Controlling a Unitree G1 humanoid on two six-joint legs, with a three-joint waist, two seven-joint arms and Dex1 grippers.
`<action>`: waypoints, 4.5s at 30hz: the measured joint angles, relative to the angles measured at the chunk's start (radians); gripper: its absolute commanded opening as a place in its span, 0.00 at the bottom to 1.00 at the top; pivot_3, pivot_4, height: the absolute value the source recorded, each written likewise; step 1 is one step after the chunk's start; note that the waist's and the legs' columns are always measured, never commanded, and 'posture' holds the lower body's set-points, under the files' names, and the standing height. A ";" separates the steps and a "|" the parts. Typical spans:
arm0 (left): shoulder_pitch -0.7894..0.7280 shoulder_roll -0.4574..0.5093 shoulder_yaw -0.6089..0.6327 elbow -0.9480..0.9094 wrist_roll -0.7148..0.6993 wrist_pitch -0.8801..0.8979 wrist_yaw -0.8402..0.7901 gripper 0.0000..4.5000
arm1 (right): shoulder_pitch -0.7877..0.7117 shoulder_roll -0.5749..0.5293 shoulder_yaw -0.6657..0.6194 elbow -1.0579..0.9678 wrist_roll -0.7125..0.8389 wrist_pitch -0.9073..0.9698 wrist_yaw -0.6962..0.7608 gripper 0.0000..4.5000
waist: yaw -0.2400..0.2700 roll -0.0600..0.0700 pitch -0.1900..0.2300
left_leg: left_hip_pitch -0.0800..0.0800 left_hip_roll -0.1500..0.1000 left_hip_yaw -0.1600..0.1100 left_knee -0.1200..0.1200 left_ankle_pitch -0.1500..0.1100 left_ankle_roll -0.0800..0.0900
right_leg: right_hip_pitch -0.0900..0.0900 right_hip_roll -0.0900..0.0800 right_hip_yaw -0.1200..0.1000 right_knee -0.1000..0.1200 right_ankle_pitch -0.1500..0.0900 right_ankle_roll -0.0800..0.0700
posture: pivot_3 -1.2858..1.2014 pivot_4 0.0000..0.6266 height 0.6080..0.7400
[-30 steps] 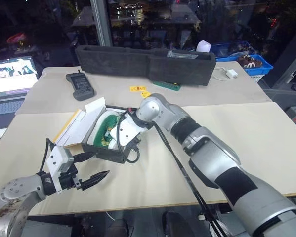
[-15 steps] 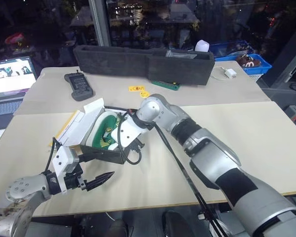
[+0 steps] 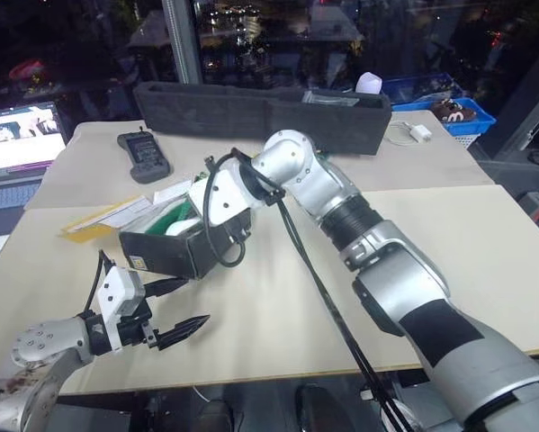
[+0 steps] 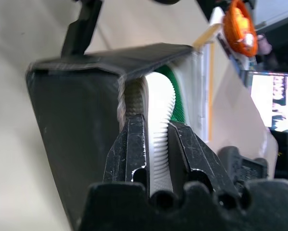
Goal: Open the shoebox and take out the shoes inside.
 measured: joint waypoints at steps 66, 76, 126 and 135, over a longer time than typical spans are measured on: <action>0.017 0.088 0.378 -0.097 -0.337 0.306 0.137 1.00 | 0.723 -0.462 -0.162 -0.246 -0.281 0.505 -0.862 0.56 | -0.015 -0.006 -0.001 | 0.014 -0.001 0.010 0.003 0.000 0.000 | 0.016 0.001 0.013 -0.005 -0.003 0.002 | 0.52 0.24 1.00; 0.024 0.088 0.379 -0.099 -0.334 0.305 0.139 1.00 | 0.729 -0.480 -0.268 -0.648 0.082 0.858 -0.402 0.56 | -0.014 -0.004 0.001 | 0.013 -0.001 0.010 0.002 -0.001 0.001 | 0.014 0.001 0.012 -0.006 -0.001 0.006 | 0.52 0.24 1.00; 0.081 0.081 0.414 -0.136 -0.332 0.295 0.153 1.00 | 0.274 0.245 -0.309 -0.100 0.534 1.244 -0.998 0.99 | 0.002 -0.004 0.001 | 0.001 0.000 0.008 0.002 -0.002 0.002 | 0.001 0.002 0.011 -0.002 -0.002 0.005 | 0.52 0.24 1.00; 0.081 0.081 0.414 -0.146 -0.332 0.295 0.159 1.00 | 0.253 0.248 -0.321 0.001 0.598 1.195 -0.971 0.99 | 0.000 -0.004 0.001 | 0.006 0.000 0.008 0.001 -0.002 0.002 | 0.006 0.002 0.012 -0.002 -0.003 0.004 | 0.52 0.24 1.00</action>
